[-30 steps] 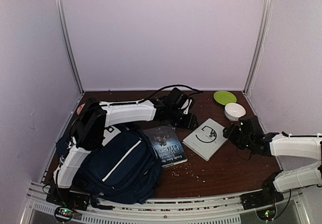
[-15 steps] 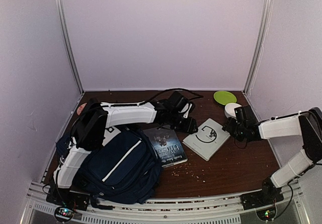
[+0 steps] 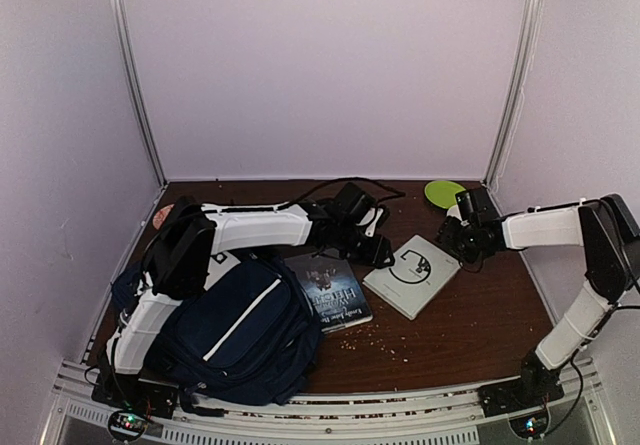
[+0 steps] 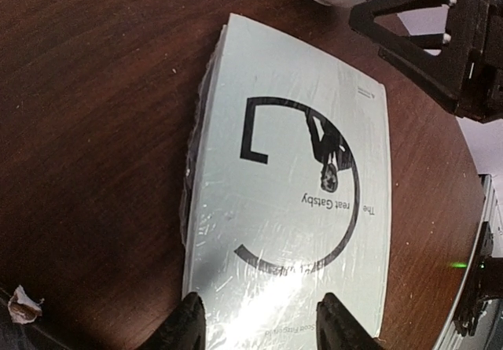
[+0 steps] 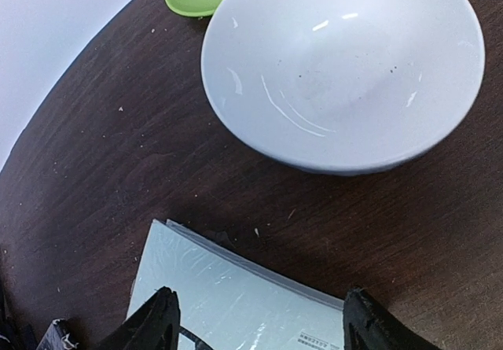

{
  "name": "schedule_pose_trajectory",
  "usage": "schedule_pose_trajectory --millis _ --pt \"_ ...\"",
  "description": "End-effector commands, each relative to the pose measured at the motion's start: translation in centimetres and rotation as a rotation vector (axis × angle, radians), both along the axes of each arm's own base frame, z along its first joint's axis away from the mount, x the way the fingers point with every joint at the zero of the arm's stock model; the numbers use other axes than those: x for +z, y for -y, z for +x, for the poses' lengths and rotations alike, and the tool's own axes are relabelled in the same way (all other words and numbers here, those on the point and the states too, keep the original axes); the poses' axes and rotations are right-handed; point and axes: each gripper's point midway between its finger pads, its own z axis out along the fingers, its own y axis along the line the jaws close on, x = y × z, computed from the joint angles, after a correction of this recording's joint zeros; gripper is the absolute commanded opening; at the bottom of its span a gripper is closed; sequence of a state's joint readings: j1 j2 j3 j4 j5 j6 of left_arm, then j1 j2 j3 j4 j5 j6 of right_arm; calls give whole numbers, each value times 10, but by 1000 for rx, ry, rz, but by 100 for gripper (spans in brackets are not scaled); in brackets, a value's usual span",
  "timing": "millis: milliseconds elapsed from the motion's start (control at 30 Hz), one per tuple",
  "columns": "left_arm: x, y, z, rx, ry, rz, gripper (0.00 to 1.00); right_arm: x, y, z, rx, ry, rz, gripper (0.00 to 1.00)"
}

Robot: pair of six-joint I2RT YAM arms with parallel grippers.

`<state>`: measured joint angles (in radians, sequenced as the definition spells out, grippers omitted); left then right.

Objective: Pack the student bag
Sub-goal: Adjust the book at the center of the board.

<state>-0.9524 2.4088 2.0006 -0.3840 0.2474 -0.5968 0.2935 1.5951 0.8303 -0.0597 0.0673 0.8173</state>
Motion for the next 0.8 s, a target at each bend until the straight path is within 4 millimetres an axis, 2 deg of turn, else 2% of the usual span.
schedule_pose_trajectory --millis 0,167,333,433,567,667,767 --pt "-11 1 -2 -16 -30 -13 82 -10 4 -2 -11 -106 -28 71" --pt "-11 2 -8 -33 -47 -32 82 -15 1 0 5 -175 -42 71" --pt "-14 5 -15 -62 -70 -57 80 -30 -10 2 53 -283 -33 71" --pt "-15 10 -19 -90 -89 -79 78 -39 -13 -3 62 -329 -23 70" --pt "-20 16 -26 -130 -120 -93 74 -40 -13 -11 62 -329 -9 69" --pt "-24 18 -32 -155 -145 -95 69 -41 -14 -22 76 -337 6 68" --pt "-21 18 -36 -158 -142 -96 65 -45 -17 -37 94 -347 27 67"
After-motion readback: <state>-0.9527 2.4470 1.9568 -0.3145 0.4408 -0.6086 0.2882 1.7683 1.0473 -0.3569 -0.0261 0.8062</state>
